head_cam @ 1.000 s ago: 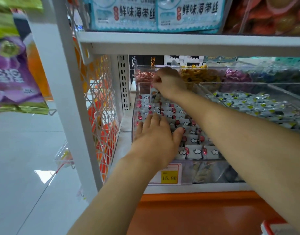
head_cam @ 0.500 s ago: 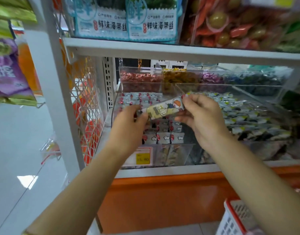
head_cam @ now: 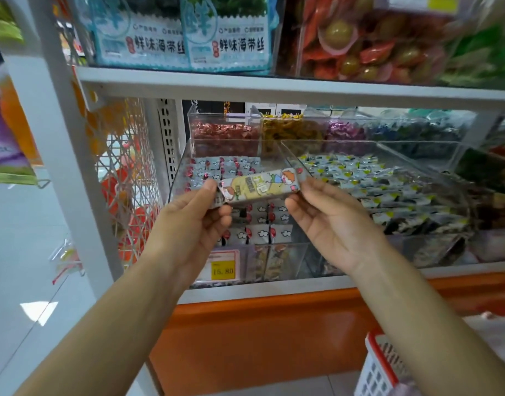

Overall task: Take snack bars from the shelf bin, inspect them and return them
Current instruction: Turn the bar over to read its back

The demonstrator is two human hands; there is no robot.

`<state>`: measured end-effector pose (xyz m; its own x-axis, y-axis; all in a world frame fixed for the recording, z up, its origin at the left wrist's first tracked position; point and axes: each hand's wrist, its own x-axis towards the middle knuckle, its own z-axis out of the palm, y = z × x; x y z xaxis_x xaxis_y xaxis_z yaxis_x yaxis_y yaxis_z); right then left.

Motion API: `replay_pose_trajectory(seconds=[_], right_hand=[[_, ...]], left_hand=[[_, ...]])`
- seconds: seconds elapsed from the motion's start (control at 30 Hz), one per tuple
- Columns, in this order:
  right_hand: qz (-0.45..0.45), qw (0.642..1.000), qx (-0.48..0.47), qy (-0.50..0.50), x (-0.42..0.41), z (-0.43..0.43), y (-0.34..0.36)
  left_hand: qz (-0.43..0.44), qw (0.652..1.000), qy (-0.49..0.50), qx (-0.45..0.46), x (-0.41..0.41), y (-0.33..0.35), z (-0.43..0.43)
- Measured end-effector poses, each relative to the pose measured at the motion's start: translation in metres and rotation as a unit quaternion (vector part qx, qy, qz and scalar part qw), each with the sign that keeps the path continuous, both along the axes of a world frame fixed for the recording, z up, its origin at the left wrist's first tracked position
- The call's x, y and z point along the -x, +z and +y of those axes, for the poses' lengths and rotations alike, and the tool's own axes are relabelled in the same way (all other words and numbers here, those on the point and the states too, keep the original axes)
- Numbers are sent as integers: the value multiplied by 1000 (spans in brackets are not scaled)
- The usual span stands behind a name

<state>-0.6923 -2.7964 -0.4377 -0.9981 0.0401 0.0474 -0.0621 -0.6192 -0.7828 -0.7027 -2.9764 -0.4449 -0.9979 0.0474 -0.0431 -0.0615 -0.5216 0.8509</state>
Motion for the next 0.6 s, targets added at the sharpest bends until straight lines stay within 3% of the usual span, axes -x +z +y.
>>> replay_pose_trajectory(seconds=[0.17, 0.27, 0.33, 0.4, 0.6], right_hand=[[-2, 1000, 8, -29, 4, 1, -2], [14, 995, -68, -70, 5, 1, -3], [22, 992, -97, -75, 4, 2, -4], [30, 989, -127, -76, 3, 4, -3], [34, 977, -201, -68, 0, 2, -7]], left_hand=[[28, 999, -20, 18, 0, 0, 3], [94, 987, -1, 131, -2, 1, 3], [150, 958, 19, 242, -4, 1, 4], [183, 938, 21, 293, -5, 0, 6], [201, 936, 29, 286, -3, 1, 2]])
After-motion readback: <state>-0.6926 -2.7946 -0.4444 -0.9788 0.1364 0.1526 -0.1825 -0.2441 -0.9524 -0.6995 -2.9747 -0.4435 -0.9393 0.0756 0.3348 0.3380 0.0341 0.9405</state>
